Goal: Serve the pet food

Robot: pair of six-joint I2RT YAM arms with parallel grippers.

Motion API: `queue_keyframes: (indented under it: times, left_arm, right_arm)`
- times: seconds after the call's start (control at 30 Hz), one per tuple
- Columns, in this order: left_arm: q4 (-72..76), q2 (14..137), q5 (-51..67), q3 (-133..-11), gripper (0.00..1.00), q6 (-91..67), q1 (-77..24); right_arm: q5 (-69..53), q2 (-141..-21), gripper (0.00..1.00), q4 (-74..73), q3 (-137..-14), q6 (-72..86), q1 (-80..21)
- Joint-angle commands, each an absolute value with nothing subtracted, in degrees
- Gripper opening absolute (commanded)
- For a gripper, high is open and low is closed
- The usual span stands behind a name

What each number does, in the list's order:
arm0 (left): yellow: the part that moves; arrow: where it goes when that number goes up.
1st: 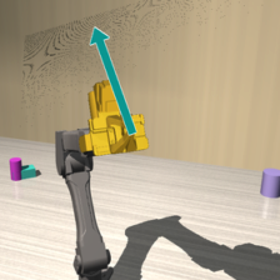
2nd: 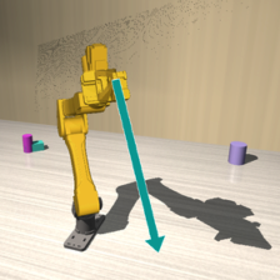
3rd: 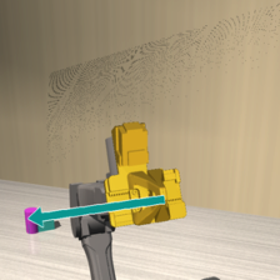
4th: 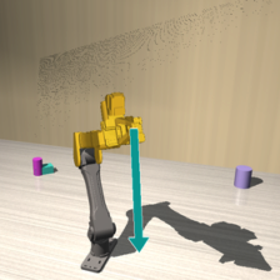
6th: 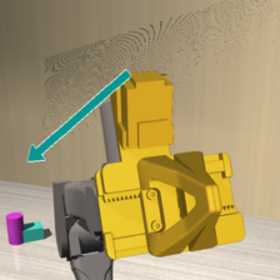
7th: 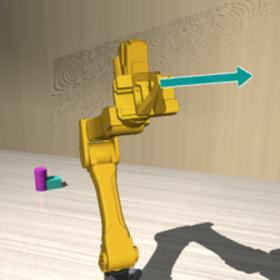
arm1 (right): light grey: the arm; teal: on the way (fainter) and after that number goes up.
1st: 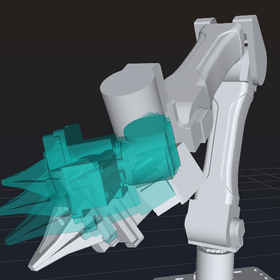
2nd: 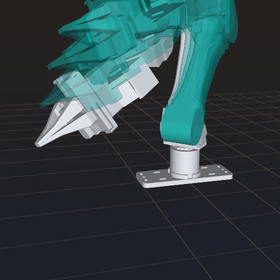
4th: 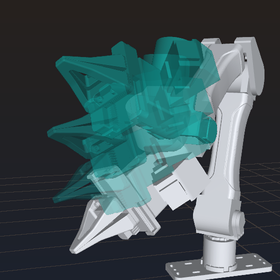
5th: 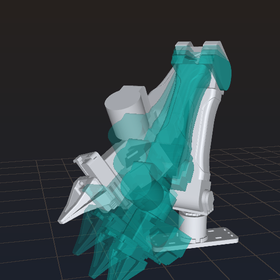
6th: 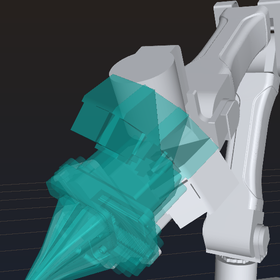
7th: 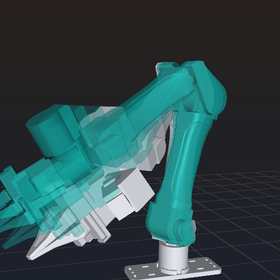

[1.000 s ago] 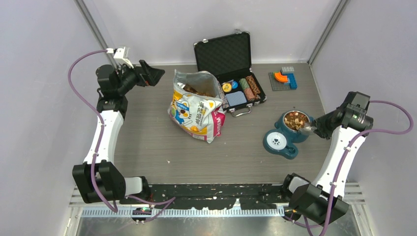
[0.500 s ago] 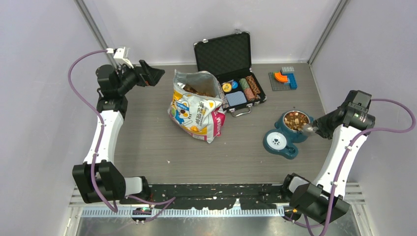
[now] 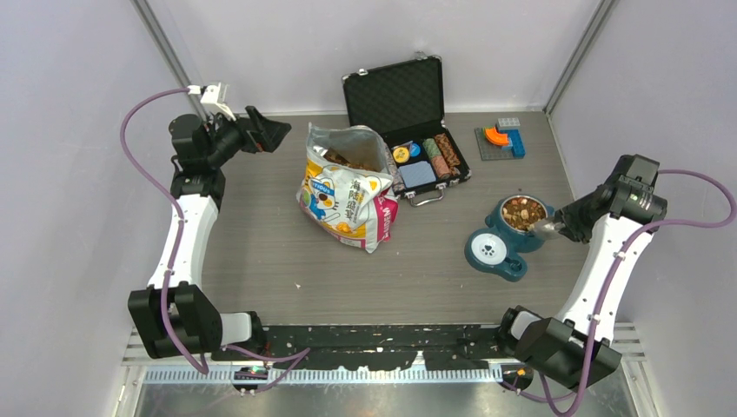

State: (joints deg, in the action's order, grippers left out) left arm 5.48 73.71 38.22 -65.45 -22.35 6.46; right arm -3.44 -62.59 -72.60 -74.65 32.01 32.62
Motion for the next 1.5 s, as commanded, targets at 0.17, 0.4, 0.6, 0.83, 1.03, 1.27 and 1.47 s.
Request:
queue_keyframes:
  times: [0.17,0.4,0.6,0.83,1.03,1.27,1.47]
  left_arm:
    - [7.9,74.0,39.8,-68.0,0.99,-23.4,6.9]
    - [7.7,74.5,40.2,-68.5,0.99,-23.9,6.9]
    - [7.7,74.5,40.2,-68.5,0.99,-23.9,6.9]
    - [7.6,74.5,40.2,-68.5,0.99,-24.0,6.9]
    - [8.6,74.8,40.7,-68.4,0.99,-24.6,6.9]
    - [8.3,75.4,41.7,-69.0,0.99,-25.3,7.0]
    - [8.7,75.1,41.8,-68.8,0.99,-25.6,7.0]
  right_arm:
    - [-3.3,-64.6,0.05,-73.8,-79.5,31.7,31.6]
    - [-2.1,-66.3,0.05,-73.8,-81.6,32.7,29.3]
    - [-1.8,-67.0,0.05,-73.7,-83.4,33.0,28.8]
    - [-0.3,-68.1,0.05,-75.4,-84.7,31.7,28.7]
    - [-0.2,-68.7,0.05,-76.4,-83.7,29.5,28.0]
    - [4.1,-71.1,0.05,-75.9,-85.5,29.3,25.4]
    - [4.9,-71.7,0.05,-75.3,-87.5,29.4,24.7]
